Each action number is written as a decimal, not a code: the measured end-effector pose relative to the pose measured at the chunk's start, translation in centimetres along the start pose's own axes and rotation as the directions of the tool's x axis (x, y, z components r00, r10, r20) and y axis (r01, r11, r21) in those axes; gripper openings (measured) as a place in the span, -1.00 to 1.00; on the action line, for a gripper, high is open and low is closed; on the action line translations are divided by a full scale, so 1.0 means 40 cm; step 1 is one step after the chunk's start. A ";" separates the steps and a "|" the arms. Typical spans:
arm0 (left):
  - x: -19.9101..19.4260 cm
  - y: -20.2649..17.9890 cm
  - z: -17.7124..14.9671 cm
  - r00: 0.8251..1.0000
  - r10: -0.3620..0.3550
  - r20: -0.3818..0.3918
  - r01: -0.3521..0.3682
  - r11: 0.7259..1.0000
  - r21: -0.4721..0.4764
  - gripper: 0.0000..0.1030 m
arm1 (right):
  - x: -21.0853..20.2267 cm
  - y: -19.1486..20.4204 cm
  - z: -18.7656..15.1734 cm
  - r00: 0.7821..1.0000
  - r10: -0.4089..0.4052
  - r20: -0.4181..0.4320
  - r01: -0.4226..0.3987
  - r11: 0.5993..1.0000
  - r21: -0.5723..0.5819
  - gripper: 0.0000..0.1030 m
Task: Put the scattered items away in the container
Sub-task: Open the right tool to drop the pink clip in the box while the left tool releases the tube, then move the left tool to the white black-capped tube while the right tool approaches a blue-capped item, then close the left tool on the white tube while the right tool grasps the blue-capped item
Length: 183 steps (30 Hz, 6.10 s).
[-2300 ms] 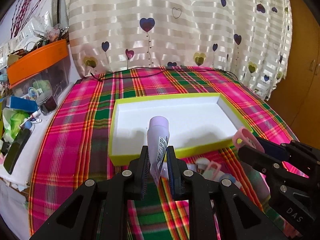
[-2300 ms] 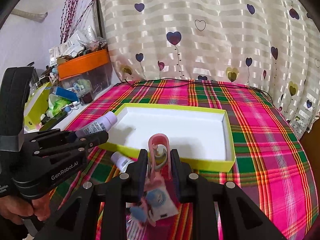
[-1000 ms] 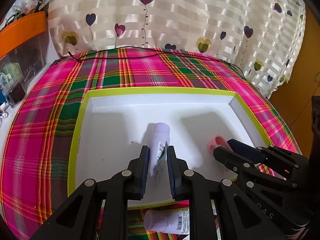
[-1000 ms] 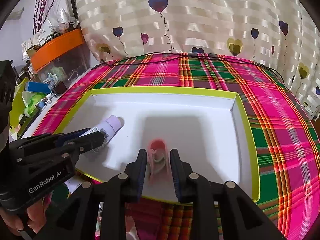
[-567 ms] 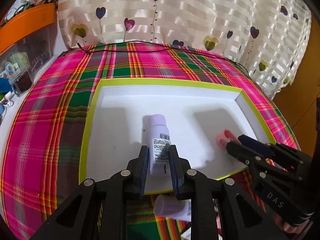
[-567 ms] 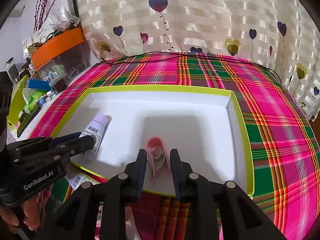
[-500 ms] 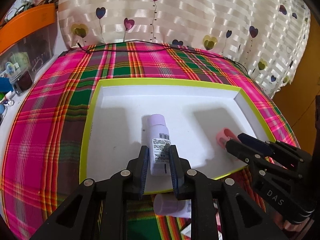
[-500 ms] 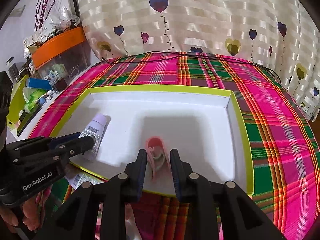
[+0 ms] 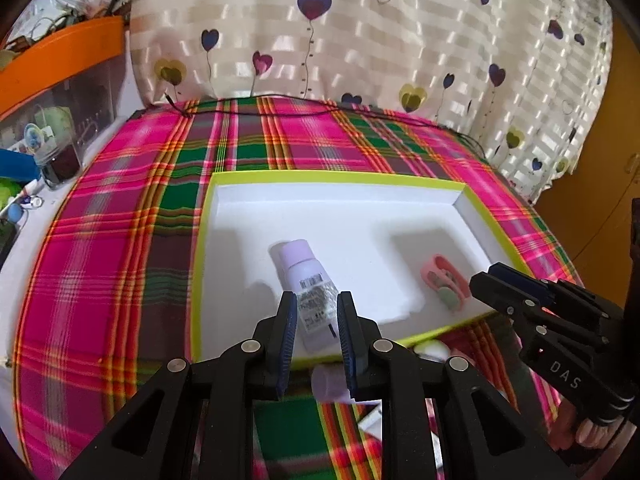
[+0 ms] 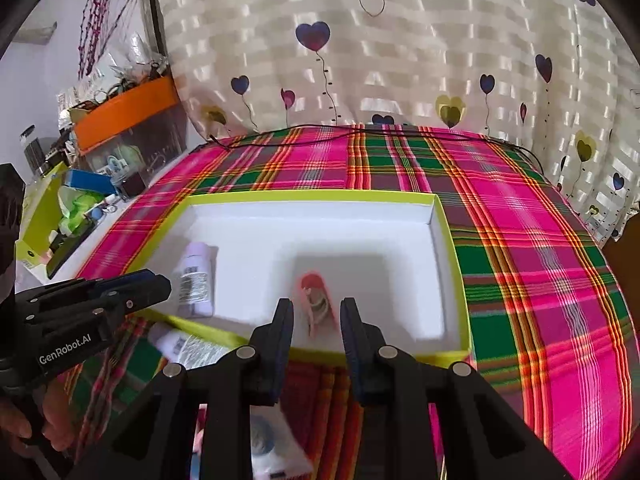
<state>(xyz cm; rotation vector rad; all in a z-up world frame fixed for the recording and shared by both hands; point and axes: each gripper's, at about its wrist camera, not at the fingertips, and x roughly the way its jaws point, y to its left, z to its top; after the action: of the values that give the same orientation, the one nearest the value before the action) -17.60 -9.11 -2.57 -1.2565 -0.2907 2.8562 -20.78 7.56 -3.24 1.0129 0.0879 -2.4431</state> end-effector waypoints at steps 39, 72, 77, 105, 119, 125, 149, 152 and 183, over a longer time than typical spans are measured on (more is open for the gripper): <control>-0.165 -0.061 -0.238 0.993 -0.107 -0.048 0.109 0.993 0.053 -0.57 | -0.149 0.060 -0.222 0.996 0.087 -0.017 -0.086 0.996 0.030 -0.52; -0.146 -0.068 -0.238 0.990 -0.129 -0.060 0.131 0.991 0.037 -0.57 | -0.123 0.085 -0.219 0.996 0.090 -0.009 -0.090 0.996 -0.001 -0.61; -0.140 -0.073 -0.238 0.990 -0.130 -0.061 0.132 0.991 0.035 -0.57 | -0.140 0.073 -0.218 0.997 0.080 0.012 -0.080 0.997 0.007 -0.61; -0.031 -0.115 -0.178 0.997 -0.041 -0.069 0.040 0.999 -0.014 -0.24 | -0.146 0.023 -0.224 0.998 0.066 0.015 -0.067 0.997 0.043 -0.61; -0.057 -0.053 -0.199 0.997 0.004 -0.080 -0.002 1.000 0.021 -0.24 | -0.147 0.017 -0.237 0.999 0.054 0.000 -0.054 0.998 0.045 -0.61; -0.048 -0.070 -0.198 0.998 0.010 -0.068 -0.006 0.999 0.049 -0.29 | -0.149 0.019 -0.241 0.999 0.053 -0.004 -0.053 0.998 0.044 -0.61; -0.049 -0.088 -0.209 0.997 0.065 -0.039 -0.061 0.994 0.089 -0.57 | -0.154 0.038 -0.242 0.999 0.046 -0.007 -0.046 0.998 0.043 -0.61; -0.052 -0.091 -0.214 0.997 0.064 -0.038 -0.060 0.994 0.096 -0.57 | -0.156 0.040 -0.241 0.999 0.046 -0.007 -0.046 0.998 0.040 -0.61; -0.125 -0.102 -0.229 0.998 0.061 0.009 -0.062 0.993 0.097 -0.57 | -0.195 0.062 -0.242 0.998 0.053 0.020 -0.054 0.998 0.025 -0.61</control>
<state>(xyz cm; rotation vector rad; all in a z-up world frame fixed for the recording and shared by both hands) -7.78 -3.97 -4.25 -1.2617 -0.1133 2.8858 -8.64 10.96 -4.61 0.9902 0.0225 -2.4106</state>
